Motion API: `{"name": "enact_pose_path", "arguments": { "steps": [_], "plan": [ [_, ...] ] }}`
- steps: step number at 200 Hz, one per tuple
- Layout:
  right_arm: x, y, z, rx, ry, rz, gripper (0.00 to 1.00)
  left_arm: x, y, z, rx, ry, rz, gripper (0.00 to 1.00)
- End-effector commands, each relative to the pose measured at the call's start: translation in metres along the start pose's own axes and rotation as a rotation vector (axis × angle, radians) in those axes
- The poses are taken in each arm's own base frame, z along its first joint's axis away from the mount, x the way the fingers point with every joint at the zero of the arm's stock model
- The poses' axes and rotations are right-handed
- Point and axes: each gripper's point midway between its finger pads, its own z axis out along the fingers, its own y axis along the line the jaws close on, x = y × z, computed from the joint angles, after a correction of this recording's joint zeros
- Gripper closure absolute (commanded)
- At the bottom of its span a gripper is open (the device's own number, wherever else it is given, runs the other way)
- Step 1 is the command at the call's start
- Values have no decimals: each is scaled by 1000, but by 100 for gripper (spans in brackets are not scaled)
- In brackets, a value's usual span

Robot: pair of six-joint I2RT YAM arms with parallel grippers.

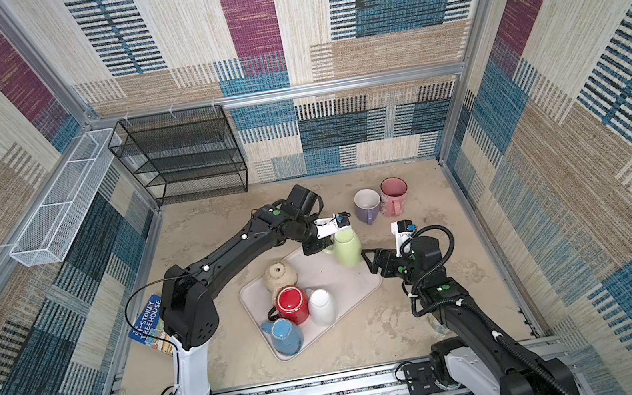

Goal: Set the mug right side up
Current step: 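Lift the light green mug with the left gripper while the right approaches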

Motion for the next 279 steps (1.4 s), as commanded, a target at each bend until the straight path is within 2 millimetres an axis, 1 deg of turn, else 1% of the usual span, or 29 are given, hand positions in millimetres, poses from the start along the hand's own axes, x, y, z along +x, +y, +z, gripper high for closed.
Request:
{"name": "enact_pose_path", "arguments": {
  "steps": [1,22,72,117,144,172,204,237,255,260,279],
  "plan": [
    [-17,12,-3,-40,-54,-31,13,-12,-9,-17,52,-51,-14,100],
    [-24,19,-6,-57,-75,-42,13,-11,-8,-22,53,-55,-39,100],
    [-28,31,-15,-105,-108,-65,13,-7,-4,-41,49,-91,-185,100],
    [-25,41,-19,-163,-106,-74,13,-8,-9,-56,50,-174,-319,100],
    [-23,47,-21,-201,-103,-85,13,-12,-10,-65,61,-252,-412,100],
    [-20,54,-24,-241,-99,-96,13,-10,-11,-68,84,-317,-523,100],
    [-16,54,-21,-254,-82,-90,13,-4,-14,-62,94,-345,-610,100],
    [-15,56,-20,-269,-72,-88,13,2,-12,-58,86,-378,-690,100],
    [-14,59,-21,-290,-70,-95,15,4,-9,-61,84,-411,-738,100],
    [-14,60,-21,-295,-69,-96,15,1,-11,-65,111,-434,-745,100],
    [-12,63,-22,-320,-63,-90,17,1,-9,-74,121,-481,-783,100]
  ]
}}
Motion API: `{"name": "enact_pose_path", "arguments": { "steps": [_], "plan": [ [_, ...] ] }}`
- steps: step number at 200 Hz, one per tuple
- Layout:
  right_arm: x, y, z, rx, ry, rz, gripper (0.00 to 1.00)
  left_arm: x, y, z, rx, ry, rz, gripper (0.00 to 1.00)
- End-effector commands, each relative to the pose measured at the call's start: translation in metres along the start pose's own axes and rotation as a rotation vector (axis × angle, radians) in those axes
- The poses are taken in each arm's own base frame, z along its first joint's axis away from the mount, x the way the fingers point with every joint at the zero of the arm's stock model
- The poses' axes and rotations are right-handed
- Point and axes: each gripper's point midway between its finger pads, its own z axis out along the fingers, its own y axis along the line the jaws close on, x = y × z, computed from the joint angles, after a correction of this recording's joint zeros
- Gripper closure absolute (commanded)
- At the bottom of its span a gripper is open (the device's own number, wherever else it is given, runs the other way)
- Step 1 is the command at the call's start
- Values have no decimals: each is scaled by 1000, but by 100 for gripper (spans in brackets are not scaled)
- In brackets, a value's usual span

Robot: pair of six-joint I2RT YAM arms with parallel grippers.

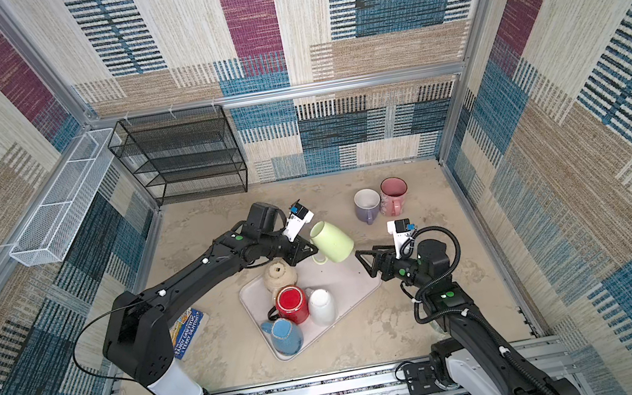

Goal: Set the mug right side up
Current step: 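Lift the light green mug with the left gripper while the right approaches, then grasp the light green mug's rim with the right gripper while the left holds it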

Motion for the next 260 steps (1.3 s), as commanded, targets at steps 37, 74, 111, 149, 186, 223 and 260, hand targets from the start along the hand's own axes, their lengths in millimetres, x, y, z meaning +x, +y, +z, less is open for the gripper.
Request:
{"name": "enact_pose_path", "arguments": {
  "steps": [37,74,111,149,186,223,260],
  "plan": [
    [4,26,-1,-165,11,-2,20,-44,-18,-35,147,-264,-92,100],
    [4,47,-2,-285,20,-15,23,-52,-23,-53,214,-345,-146,100],
    [1,73,2,-394,38,-43,24,-63,-31,-74,281,-436,-179,100],
    [-4,100,16,-477,43,-60,25,-70,-41,-95,308,-496,-166,100],
    [-15,115,29,-524,15,-75,29,-74,-50,-109,340,-526,-167,100],
    [-29,128,34,-560,-30,-107,30,-75,-54,-114,362,-545,-181,100],
    [-36,135,42,-586,-38,-124,34,-80,-56,-117,402,-577,-186,100]
  ]
}}
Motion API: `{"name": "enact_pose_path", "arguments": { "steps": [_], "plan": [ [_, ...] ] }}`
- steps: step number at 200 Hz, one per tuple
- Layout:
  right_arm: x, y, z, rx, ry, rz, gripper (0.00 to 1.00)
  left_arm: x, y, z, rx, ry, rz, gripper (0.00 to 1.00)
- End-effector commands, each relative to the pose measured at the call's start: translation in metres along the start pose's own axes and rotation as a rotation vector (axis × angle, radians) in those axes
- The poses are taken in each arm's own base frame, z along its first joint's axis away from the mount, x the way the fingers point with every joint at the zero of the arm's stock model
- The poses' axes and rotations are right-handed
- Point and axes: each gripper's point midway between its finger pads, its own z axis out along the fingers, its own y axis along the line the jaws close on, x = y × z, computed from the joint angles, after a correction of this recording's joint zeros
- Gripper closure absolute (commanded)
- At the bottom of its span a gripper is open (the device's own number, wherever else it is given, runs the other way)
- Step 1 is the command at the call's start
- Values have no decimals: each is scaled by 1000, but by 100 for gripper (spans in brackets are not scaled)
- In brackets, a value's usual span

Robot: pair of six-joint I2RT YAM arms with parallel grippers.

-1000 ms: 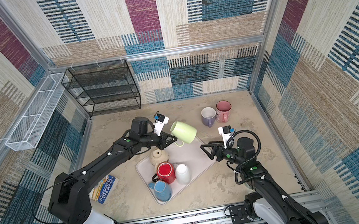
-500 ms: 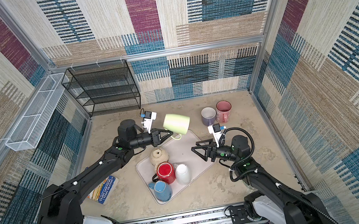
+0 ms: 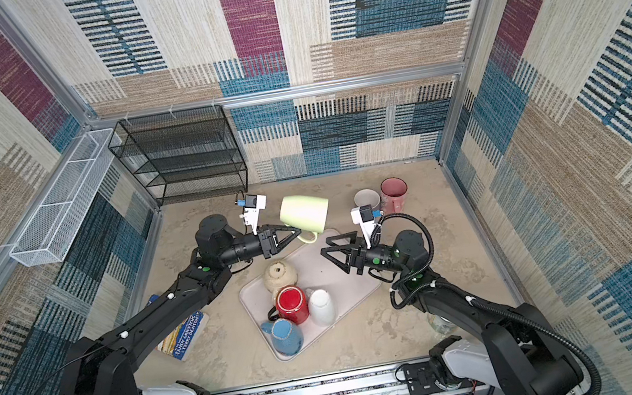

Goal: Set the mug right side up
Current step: 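Grasp the light green mug's rim with the right gripper while the left holds it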

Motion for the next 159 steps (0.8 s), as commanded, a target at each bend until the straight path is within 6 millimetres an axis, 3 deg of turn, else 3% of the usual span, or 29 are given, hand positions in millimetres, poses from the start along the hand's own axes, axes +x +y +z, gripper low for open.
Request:
{"name": "enact_pose_path", "arguments": {
  "steps": [1,159],
  "plan": [
    [-14,8,6,-35,-39,-38,34,-19,-24,-1,102,-67,70,100],
    [-43,1,34,-61,-122,-43,54,-21,-25,1,149,-101,47,100]
  ]
}}
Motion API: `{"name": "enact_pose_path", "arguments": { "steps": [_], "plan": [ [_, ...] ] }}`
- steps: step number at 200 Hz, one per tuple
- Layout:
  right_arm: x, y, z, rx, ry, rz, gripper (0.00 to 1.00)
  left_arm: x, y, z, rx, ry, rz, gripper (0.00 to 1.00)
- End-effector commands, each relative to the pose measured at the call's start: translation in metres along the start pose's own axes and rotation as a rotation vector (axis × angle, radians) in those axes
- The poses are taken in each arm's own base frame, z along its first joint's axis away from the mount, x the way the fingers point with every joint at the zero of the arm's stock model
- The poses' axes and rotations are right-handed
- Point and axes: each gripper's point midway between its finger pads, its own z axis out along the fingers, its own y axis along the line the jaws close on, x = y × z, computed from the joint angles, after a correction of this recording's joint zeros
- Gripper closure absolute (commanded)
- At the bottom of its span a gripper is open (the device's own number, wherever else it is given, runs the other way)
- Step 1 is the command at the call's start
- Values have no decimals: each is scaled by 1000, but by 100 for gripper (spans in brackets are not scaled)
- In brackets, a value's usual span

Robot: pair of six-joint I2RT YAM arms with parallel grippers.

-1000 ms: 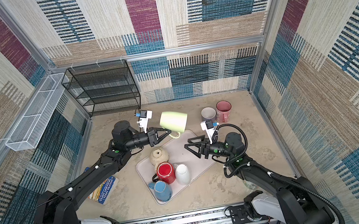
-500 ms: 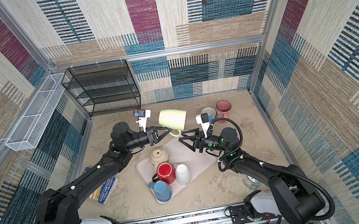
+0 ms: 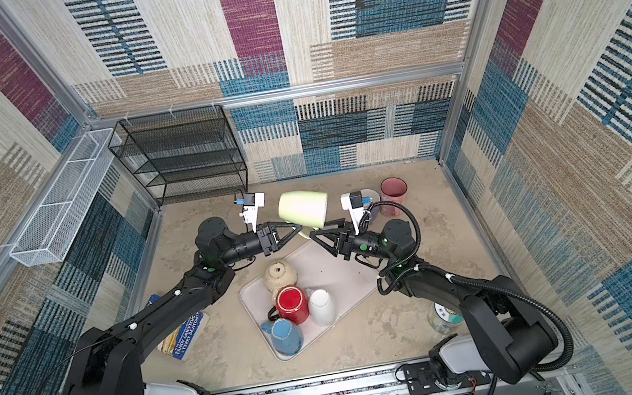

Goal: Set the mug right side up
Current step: 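Grasp the light green mug's rim with the right gripper while the left holds it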

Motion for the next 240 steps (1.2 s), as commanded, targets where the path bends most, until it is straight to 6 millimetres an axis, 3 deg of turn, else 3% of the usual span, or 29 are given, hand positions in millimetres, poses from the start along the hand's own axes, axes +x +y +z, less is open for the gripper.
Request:
{"name": "enact_pose_path", "arguments": {
  "steps": [1,89,114,131,167,183,209,240],
  "plan": [
    [-15,8,3,-28,-55,-18,54,-12,-17,-1,66,-48,70,100],
    [-18,6,15,-49,-76,-3,68,-8,-14,2,90,-62,45,100],
    [-22,6,15,-43,-93,-5,78,-7,-13,1,90,-63,38,100],
    [-24,3,14,-25,-112,-2,100,-6,-13,2,93,-64,32,100],
    [-27,2,12,-18,-138,2,100,-4,-8,2,82,-63,19,100],
    [-28,3,11,-16,-141,-3,100,-3,-8,1,74,-62,23,90],
    [-28,4,10,-5,-135,-15,100,-2,-7,-1,50,-56,37,63],
    [-27,-2,7,57,-122,-15,100,-1,-10,-6,17,-41,71,41]
  ]
}}
